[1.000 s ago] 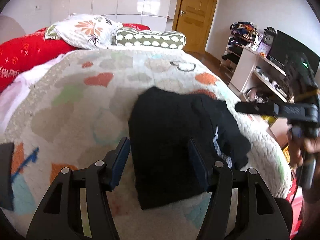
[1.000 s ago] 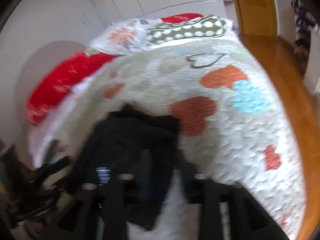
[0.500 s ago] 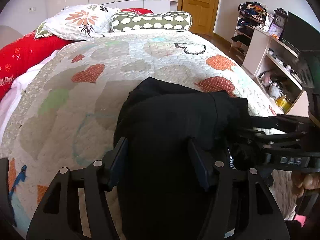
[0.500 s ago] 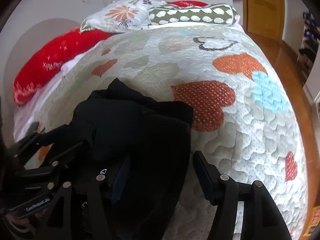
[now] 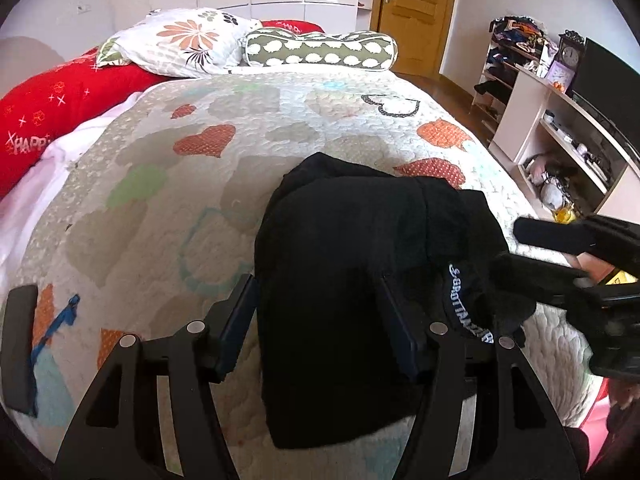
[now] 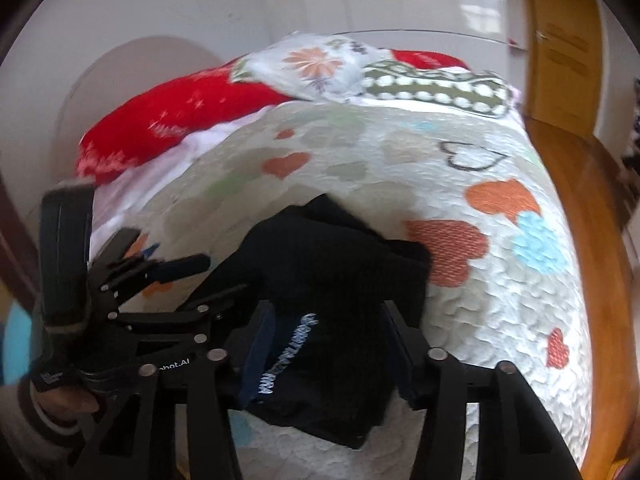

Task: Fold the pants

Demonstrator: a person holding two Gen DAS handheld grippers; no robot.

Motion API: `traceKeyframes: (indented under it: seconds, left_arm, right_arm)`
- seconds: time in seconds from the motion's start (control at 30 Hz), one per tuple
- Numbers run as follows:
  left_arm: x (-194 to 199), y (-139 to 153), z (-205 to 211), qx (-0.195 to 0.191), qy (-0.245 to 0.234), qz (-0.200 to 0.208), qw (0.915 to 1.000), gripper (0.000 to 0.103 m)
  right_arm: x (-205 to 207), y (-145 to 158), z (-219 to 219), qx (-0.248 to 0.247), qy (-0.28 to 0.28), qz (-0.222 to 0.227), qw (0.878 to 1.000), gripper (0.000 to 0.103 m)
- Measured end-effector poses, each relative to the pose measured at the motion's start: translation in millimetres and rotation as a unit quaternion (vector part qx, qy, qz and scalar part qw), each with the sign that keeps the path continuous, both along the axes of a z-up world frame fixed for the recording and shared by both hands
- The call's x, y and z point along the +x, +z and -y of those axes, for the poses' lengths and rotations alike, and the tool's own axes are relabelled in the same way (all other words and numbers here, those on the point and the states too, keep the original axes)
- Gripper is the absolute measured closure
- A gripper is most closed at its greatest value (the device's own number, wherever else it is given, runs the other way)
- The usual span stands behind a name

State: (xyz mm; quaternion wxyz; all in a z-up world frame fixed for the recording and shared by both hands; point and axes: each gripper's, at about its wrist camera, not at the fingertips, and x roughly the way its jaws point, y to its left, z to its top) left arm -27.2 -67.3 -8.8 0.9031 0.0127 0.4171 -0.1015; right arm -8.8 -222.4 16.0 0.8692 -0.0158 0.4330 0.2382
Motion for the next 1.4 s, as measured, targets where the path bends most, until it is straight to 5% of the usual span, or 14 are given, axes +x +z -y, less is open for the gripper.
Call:
traceKeyframes:
  seconds: [0.2,0.4,0.57,0.73,1.0,1.4]
  left_arm:
    - [-5.9,-17.8,-3.0,-0.009,0.009,-0.014,0.9998,0.039]
    - [-5.7,-13.6,-2.1,-0.003,0.008,-0.004,1.0000,0.038]
    - [0.4,1.0,-9.0,-0.008,0.015,0.021,0.9996,0.038]
    - [11.2,-12.3,-15.5,-0.008,0.024,0.016,0.9996,0.038]
    - [18.3,-22.1,-17.6,-0.021,0.025,0.019,0.9993,0.031]
    - [6.9,-18.7,-17.3,-0.015,0.023,0.046,0.9986,0.030]
  right_arm:
    - [5.6,-48.9,-9.0,-0.046,0.027,-0.042,0.998,0.068]
    - [6.1,-37.0,-10.0,-0.056,0.018,-0.043,0.997,0.068]
    - [12.8,-7.8,-5.6,-0.014,-0.053,-0.018,0.998,0.065]
    - [32.0,-18.5,-2.3,0.028,-0.149,-0.034,0.988,0.062]
    - [53.3,-45.6,-18.3,-0.018,-0.174,-0.031,0.984,0.051]
    - [34.1,-33.0,13.7,0.103,-0.217,-0.028,0.970,0.048]
